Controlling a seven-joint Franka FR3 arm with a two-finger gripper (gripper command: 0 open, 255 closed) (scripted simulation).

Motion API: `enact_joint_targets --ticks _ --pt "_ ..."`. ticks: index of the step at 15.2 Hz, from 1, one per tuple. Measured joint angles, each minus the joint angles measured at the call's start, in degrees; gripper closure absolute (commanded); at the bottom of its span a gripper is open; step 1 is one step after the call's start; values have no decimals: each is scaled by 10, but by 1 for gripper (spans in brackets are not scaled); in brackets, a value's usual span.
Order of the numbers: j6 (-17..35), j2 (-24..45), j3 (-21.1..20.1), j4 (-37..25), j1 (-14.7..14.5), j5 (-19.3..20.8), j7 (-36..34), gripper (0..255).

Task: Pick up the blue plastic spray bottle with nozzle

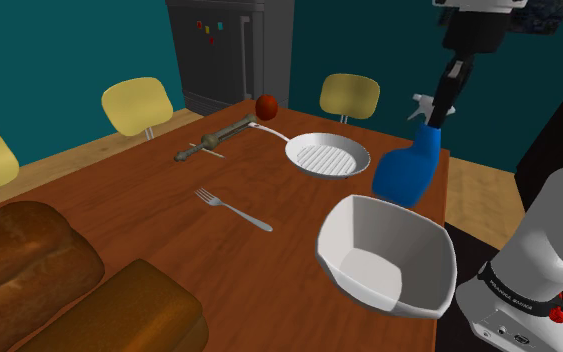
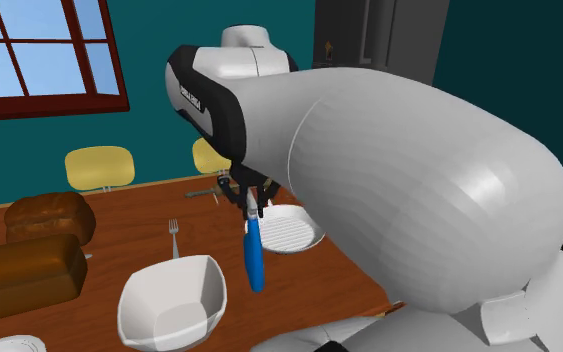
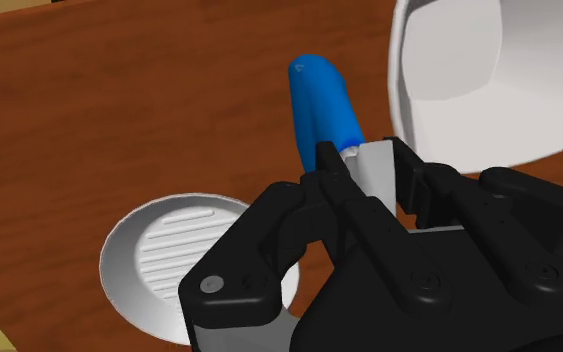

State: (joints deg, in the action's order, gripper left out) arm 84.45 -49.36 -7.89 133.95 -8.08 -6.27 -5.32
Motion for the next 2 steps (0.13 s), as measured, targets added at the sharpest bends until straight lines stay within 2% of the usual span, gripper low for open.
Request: enact_joint_targets --ticks 2 --pt "-10 7 0 -17 1 1 -1 255"
